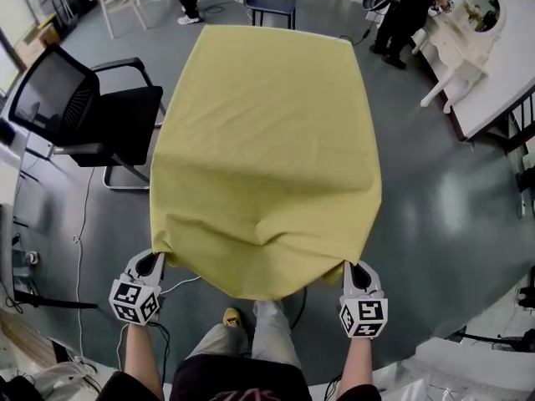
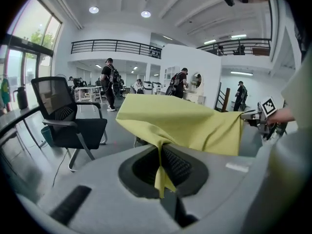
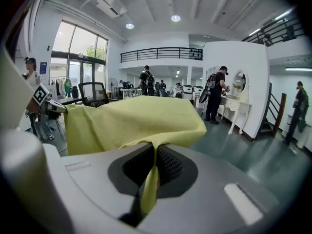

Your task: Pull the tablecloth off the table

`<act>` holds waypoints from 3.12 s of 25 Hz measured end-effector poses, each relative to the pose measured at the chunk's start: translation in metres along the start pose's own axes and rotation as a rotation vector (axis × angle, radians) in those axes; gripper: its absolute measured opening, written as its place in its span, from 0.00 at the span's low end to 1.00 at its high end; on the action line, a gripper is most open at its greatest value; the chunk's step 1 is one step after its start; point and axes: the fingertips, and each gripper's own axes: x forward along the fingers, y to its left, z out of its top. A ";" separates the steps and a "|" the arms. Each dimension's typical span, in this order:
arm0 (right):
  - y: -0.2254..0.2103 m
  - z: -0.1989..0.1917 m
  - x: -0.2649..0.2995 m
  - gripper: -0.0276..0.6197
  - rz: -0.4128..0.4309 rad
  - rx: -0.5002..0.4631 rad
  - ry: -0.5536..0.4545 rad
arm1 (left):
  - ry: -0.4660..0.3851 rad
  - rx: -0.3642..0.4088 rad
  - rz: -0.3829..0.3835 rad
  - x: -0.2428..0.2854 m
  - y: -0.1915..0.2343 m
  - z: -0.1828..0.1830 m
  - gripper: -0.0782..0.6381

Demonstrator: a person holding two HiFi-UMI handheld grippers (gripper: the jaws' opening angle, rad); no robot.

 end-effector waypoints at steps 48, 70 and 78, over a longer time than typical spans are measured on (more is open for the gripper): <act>0.016 0.108 -0.224 0.06 0.076 -0.033 -0.305 | -0.320 0.063 -0.174 -0.185 -0.192 0.118 0.12; 0.007 0.195 -0.277 0.06 0.107 -0.112 -0.494 | -0.485 0.165 -0.099 -0.245 -0.240 0.183 0.12; 0.031 0.239 -0.326 0.06 0.120 -0.175 -0.608 | -0.599 0.208 -0.064 -0.297 -0.241 0.211 0.12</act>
